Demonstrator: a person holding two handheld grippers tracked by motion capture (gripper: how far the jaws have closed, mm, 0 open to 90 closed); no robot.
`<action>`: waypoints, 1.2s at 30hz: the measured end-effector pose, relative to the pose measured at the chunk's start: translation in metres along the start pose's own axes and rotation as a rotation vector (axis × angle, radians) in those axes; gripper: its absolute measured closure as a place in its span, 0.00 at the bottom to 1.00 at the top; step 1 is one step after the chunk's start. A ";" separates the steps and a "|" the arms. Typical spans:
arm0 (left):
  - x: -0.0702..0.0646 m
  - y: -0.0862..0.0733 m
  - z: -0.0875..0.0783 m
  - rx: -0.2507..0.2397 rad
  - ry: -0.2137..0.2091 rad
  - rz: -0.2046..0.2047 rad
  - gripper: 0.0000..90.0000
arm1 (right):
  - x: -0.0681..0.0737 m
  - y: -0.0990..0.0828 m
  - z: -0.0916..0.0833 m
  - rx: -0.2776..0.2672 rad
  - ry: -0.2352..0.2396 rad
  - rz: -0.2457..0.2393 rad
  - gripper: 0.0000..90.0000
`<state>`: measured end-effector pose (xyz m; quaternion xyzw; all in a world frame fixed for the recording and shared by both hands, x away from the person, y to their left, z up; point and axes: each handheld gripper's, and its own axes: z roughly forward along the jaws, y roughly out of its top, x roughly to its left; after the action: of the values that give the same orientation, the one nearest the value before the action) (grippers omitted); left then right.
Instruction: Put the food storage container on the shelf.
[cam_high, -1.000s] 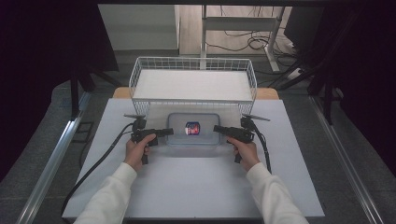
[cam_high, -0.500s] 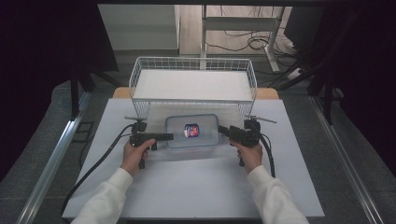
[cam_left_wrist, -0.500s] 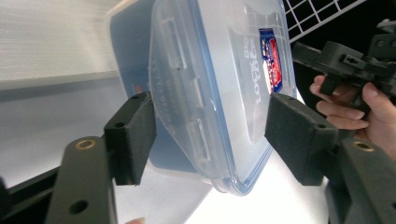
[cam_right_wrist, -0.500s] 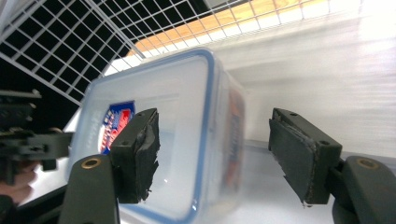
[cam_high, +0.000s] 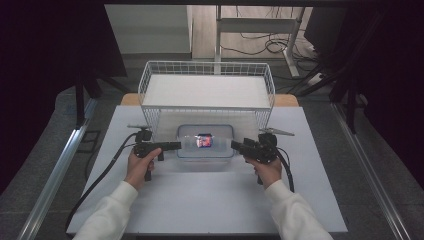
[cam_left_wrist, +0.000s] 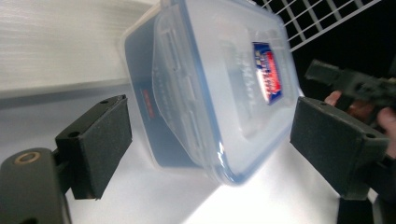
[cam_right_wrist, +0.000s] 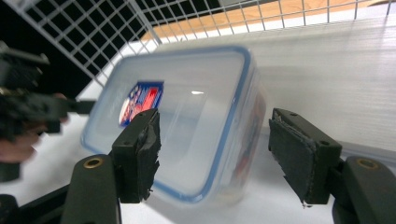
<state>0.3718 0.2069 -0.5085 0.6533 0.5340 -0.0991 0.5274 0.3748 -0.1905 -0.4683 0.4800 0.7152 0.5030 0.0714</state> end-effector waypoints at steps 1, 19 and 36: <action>-0.002 -0.002 -0.004 0.003 0.003 0.008 0.14 | 0.002 -0.002 -0.002 0.005 -0.004 -0.021 0.39; -0.043 -0.062 -0.053 0.068 0.051 0.213 0.18 | 0.080 -0.046 0.008 0.246 0.068 -0.488 0.96; -0.051 -0.082 -0.052 0.166 0.084 0.271 0.18 | 0.087 -0.056 0.079 0.334 -0.069 -0.622 0.99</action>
<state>0.2620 0.2074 -0.4988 0.7643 0.4524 -0.0433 0.4575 0.3405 -0.0748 -0.5181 0.2612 0.8967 0.3167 0.1656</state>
